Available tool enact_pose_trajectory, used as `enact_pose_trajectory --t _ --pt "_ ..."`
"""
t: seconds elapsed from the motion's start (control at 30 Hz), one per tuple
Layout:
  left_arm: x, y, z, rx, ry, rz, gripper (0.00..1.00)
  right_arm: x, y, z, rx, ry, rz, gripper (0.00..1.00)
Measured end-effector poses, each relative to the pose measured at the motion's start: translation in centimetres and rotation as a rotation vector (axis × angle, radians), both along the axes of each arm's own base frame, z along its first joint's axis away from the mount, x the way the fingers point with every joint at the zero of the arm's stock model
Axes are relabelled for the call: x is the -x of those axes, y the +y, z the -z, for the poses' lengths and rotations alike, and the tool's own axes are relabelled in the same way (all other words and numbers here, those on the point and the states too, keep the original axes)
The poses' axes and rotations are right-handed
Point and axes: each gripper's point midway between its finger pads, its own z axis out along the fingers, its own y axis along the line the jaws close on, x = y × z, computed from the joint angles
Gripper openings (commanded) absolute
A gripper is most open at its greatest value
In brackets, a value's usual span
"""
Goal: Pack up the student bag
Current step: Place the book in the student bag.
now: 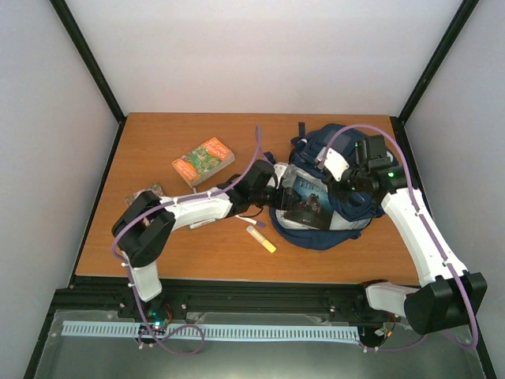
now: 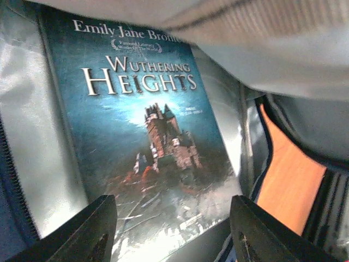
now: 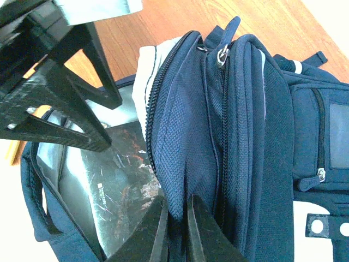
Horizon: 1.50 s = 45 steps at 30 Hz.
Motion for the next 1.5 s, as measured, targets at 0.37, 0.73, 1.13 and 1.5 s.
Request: enact_pose_trajectory --t 0.37,0.73,1.13,1.5 --pt "4.6 -0.2 1.6 -0.122 -0.139 0.153 0.35 0.1 0.0 -0.5 -0.016 -0.012 0.009 0.03" --pt "5.5 0.9 6.6 -0.301 -0.137 0.137 0.12 0.3 0.5 -0.6 -0.05 -0.002 -0.001 0.03" --pt "5.2 1.8 9.0 -0.388 -0.077 0.088 0.26 0.6 0.7 -1.1 -0.066 -0.011 -0.009 0.03" --pt "1.0 0.5 9.2 -0.393 -0.132 -0.099 0.35 1.4 1.4 -1.2 -0.094 0.005 -0.055 0.03"
